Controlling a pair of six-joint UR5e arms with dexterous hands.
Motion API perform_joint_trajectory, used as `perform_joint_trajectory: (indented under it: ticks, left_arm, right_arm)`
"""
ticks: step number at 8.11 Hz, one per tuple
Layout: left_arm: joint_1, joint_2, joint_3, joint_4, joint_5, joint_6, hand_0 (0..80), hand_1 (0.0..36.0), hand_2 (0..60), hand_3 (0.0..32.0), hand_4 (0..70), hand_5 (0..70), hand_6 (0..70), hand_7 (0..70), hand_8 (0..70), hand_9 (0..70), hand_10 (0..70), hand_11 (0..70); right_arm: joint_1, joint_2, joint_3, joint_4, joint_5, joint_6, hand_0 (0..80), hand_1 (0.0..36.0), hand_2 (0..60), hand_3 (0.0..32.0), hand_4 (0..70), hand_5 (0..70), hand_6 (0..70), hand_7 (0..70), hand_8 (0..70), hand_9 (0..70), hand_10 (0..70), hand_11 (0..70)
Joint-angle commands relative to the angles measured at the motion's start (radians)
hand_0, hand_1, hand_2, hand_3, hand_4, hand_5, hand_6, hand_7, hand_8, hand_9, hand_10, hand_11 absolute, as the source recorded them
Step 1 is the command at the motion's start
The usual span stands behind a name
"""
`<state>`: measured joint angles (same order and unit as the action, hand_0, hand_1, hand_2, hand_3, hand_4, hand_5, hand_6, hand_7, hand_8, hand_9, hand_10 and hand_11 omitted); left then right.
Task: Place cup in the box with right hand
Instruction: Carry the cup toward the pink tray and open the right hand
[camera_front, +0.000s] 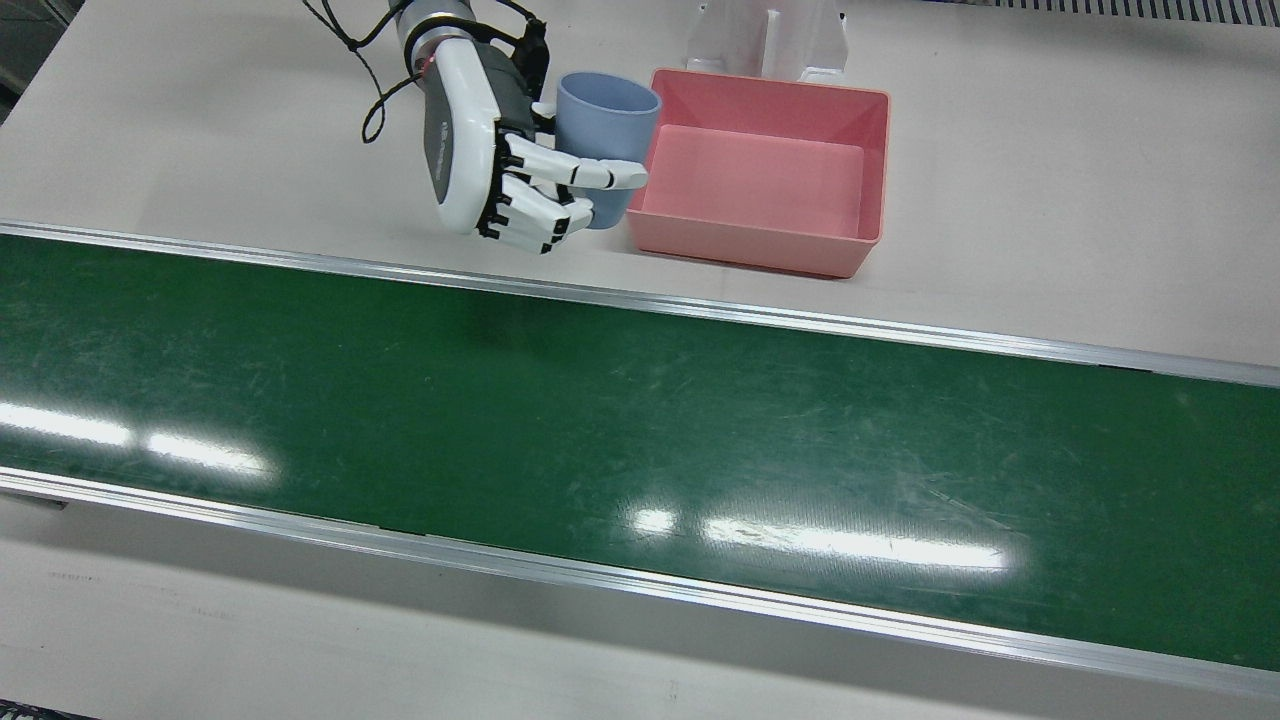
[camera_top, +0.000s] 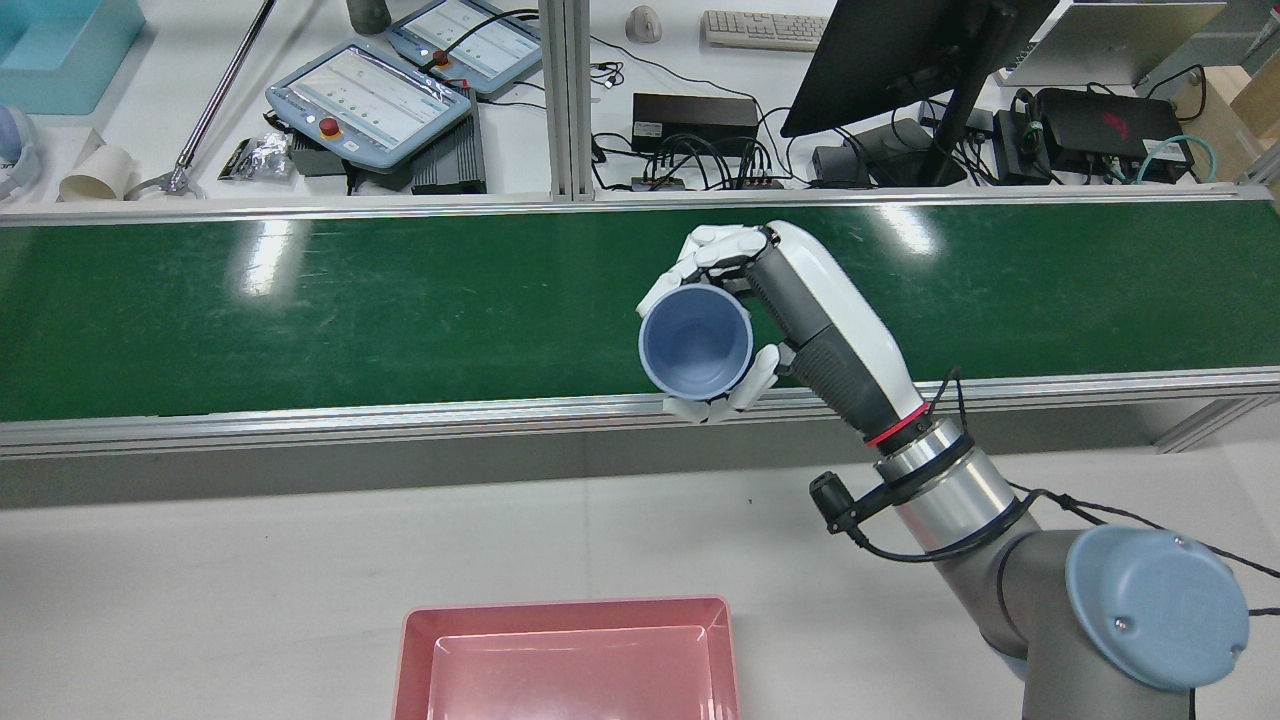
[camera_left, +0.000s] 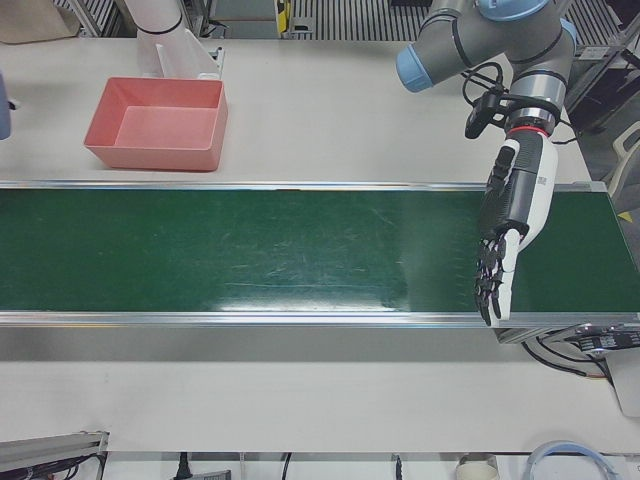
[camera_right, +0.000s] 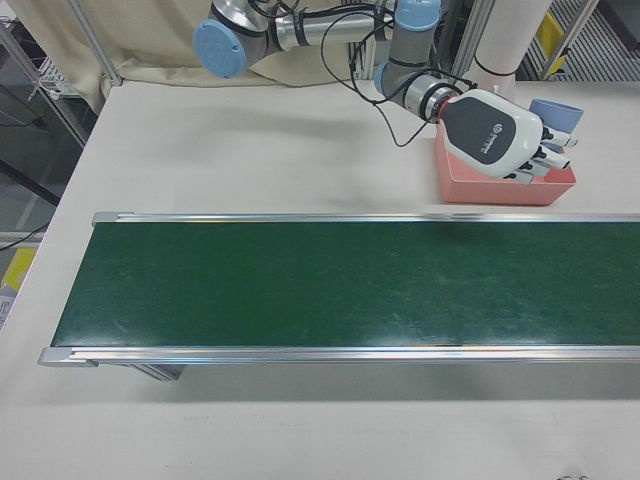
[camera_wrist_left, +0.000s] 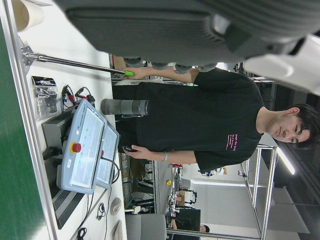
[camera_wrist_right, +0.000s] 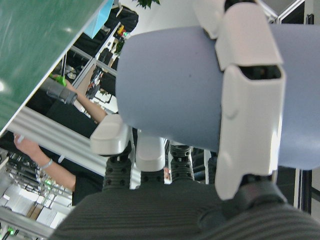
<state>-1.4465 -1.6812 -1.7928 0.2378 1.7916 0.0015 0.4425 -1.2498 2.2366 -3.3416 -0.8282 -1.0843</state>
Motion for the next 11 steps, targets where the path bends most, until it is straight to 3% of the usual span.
perform_joint_trajectory:
  ticks: [1,2,3,4,5,8,9,10,11]
  left_arm:
    - [0.0,0.0,-0.002,0.002,-0.001,0.0,0.0,0.0,0.0,0.0,0.0,0.0,0.0,0.0,0.0,0.0,0.0,0.0]
    - [0.0,0.0,-0.002,0.0,-0.001,0.0,0.0,0.0,0.0,0.0,0.0,0.0,0.0,0.0,0.0,0.0,0.0,0.0]
    - [0.0,0.0,-0.002,0.0,0.0,0.0,0.0,0.0,0.0,0.0,0.0,0.0,0.0,0.0,0.0,0.0,0.0,0.0]
    - [0.0,0.0,0.0,0.0,0.0,0.0,0.0,0.0,0.0,0.0,0.0,0.0,0.0,0.0,0.0,0.0,0.0,0.0]
    - [0.0,0.0,0.0,0.0,0.0,-0.002,0.0,0.0,0.0,0.0,0.0,0.0,0.0,0.0,0.0,0.0,0.0,0.0]
    - [0.0,0.001,0.0,0.0,0.0,0.0,0.0,0.0,0.0,0.0,0.0,0.0,0.0,0.0,0.0,0.0,0.0,0.0]
    - [0.0,0.0,0.0,0.0,0.0,0.0,0.0,0.0,0.0,0.0,0.0,0.0,0.0,0.0,0.0,0.0,0.0,0.0]
    - [0.0,0.0,0.0,0.0,0.0,0.0,0.0,0.0,0.0,0.0,0.0,0.0,0.0,0.0,0.0,0.0,0.0,0.0]
    - [0.0,0.001,0.0,0.0,0.0,0.0,0.0,0.0,0.0,0.0,0.0,0.0,0.0,0.0,0.0,0.0,0.0,0.0]
  right_arm:
    - [-0.255,0.003,0.063,0.092,-0.002,-0.216,69.1,36.0,60.0,0.0,70.0,28.7,50.2,70.0,70.0,70.0,70.0,70.0]
    - [-0.278,-0.011,0.064,0.128,-0.002,-0.259,76.6,36.0,60.0,0.0,70.0,27.7,46.3,70.0,70.0,70.0,70.0,70.0]
    - [-0.306,-0.037,0.06,0.131,0.0,-0.26,80.0,32.8,12.0,0.0,46.5,17.8,21.2,58.0,40.6,60.9,36.3,54.4]
    - [-0.368,-0.036,0.051,0.133,0.0,-0.263,61.8,15.7,1.1,0.0,22.8,8.2,6.3,10.2,7.9,13.0,13.6,22.0]
    - [-0.386,-0.042,0.052,0.133,-0.002,-0.26,56.3,16.9,5.3,0.0,16.8,6.6,4.2,4.9,1.7,3.6,8.2,14.0]
    - [-0.387,-0.054,0.051,0.133,0.0,-0.253,53.0,12.5,3.7,0.0,20.4,5.2,4.3,9.0,0.5,2.3,5.3,9.4]
    - [-0.387,-0.054,0.051,0.133,0.0,-0.256,50.5,14.5,10.0,0.0,16.5,4.9,4.6,11.8,0.3,2.2,4.5,8.1]
    - [-0.387,-0.054,0.052,0.133,0.0,-0.253,51.2,13.2,6.7,0.0,18.6,5.0,4.9,13.2,0.9,3.3,4.5,8.1]
    - [-0.381,-0.059,0.063,0.133,-0.002,-0.252,56.6,24.4,25.3,0.0,21.0,7.9,6.3,15.5,3.0,6.2,6.7,12.2]
